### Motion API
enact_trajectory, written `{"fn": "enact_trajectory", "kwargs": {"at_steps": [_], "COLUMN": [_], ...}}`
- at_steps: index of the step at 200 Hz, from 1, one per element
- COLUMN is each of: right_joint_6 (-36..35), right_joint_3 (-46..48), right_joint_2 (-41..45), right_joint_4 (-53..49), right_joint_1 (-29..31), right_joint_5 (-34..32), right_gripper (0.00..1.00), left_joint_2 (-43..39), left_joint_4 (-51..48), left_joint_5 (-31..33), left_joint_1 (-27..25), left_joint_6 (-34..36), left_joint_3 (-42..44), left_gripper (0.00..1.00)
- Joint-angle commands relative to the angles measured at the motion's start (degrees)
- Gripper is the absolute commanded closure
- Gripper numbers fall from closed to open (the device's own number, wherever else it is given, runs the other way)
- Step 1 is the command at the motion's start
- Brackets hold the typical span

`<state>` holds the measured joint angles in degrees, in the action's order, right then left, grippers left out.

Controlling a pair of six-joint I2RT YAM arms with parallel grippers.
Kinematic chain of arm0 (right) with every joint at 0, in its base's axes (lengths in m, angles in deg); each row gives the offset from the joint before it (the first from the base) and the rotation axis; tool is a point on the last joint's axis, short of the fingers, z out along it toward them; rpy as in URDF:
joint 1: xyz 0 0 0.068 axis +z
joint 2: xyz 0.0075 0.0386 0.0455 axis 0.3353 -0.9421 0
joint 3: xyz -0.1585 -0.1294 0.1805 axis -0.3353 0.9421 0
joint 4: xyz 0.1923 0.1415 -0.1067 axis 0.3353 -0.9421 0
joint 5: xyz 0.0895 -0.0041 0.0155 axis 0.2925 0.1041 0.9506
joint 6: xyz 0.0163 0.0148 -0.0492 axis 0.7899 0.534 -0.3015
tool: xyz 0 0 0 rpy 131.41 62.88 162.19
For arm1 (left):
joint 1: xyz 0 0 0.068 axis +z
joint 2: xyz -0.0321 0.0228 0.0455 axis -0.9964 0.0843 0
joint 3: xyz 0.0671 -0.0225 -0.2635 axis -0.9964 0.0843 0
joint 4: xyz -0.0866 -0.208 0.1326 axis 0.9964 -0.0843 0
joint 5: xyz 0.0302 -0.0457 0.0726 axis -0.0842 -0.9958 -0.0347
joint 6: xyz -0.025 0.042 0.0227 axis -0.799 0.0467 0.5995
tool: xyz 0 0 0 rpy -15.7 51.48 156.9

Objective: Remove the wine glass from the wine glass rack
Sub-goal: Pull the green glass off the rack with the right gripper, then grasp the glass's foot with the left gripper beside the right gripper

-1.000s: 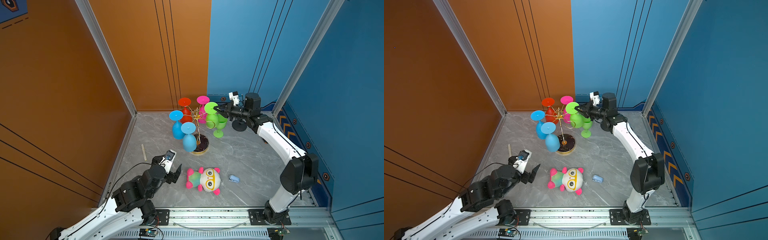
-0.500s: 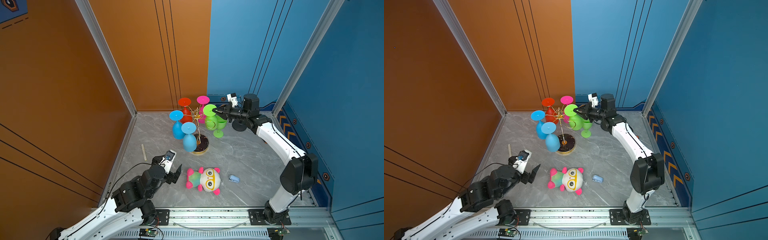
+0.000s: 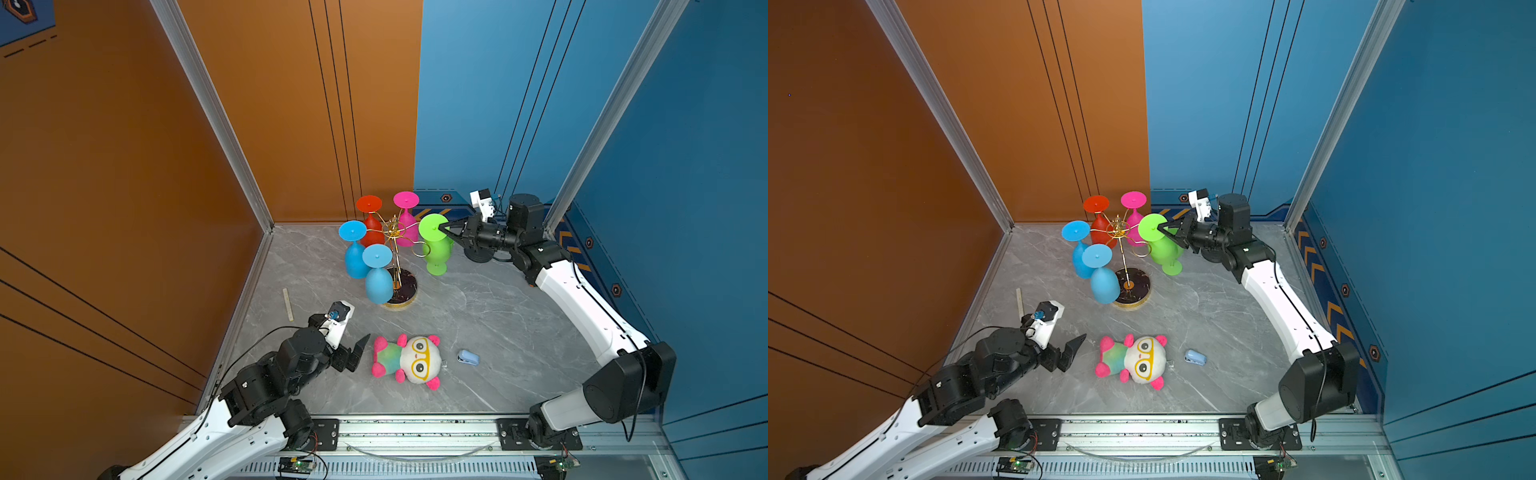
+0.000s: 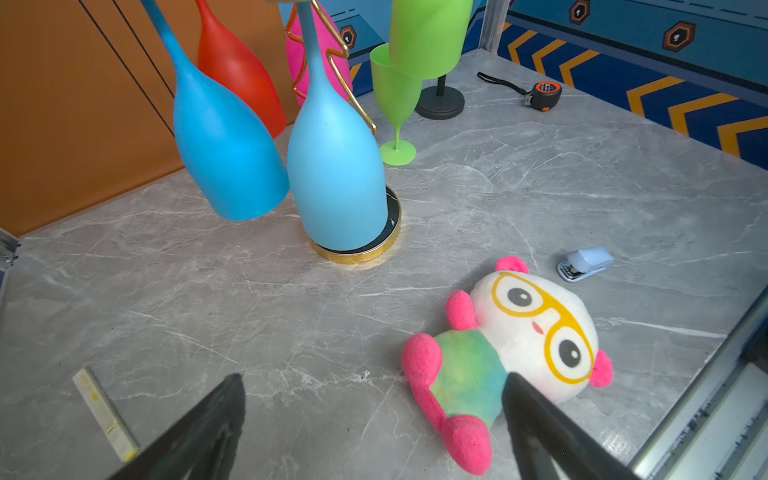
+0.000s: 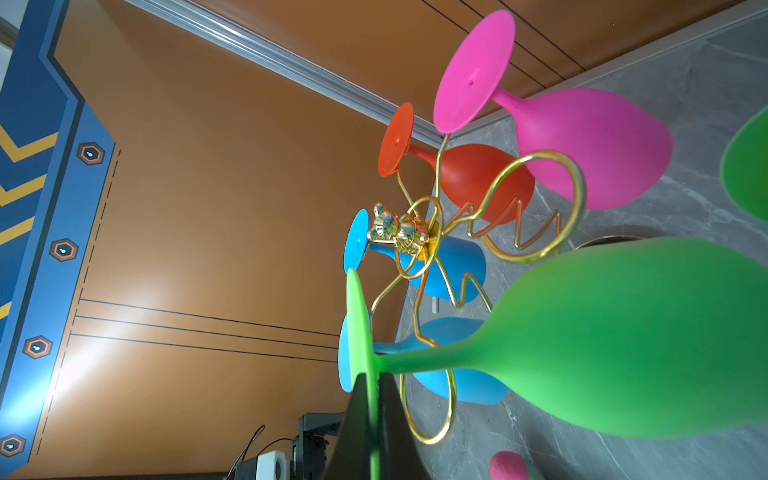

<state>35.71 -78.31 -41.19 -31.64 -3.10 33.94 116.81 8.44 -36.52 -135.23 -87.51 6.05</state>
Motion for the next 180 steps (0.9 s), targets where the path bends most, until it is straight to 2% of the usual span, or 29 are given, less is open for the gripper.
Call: {"fn": "enact_trajectory", "kwargs": {"at_steps": [1,79,130,180], "right_joint_6": [-6.44,-16.58,-23.38,-28.56], "right_joint_3": [0.88,7.09,11.51,13.0], "right_joint_2": [3.64,15.27,20.91,23.27], "right_joint_4": [-6.85,-17.74,-22.01,-24.04], "right_joint_1": [-0.45,-0.82,1.5,6.77], "right_joint_5": [-2.46,-9.96,-9.66,-7.7], "right_gripper": [1.0,1.0,1.0,1.0], "left_joint_2": [1.63,6.77,7.54,10.8], "left_joint_4": [1.35,7.56,12.25,17.36], "left_joint_5": [-5.85,-14.61,-21.82,-30.73], "left_joint_1": [0.86,1.37,2.59,5.54], "left_joint_6": [-2.68,-8.18,-11.79,-16.41], "left_joint_3": [-2.99,-6.56,-6.52,-6.46], "left_gripper": [0.03,0.02,0.04,0.07]}}
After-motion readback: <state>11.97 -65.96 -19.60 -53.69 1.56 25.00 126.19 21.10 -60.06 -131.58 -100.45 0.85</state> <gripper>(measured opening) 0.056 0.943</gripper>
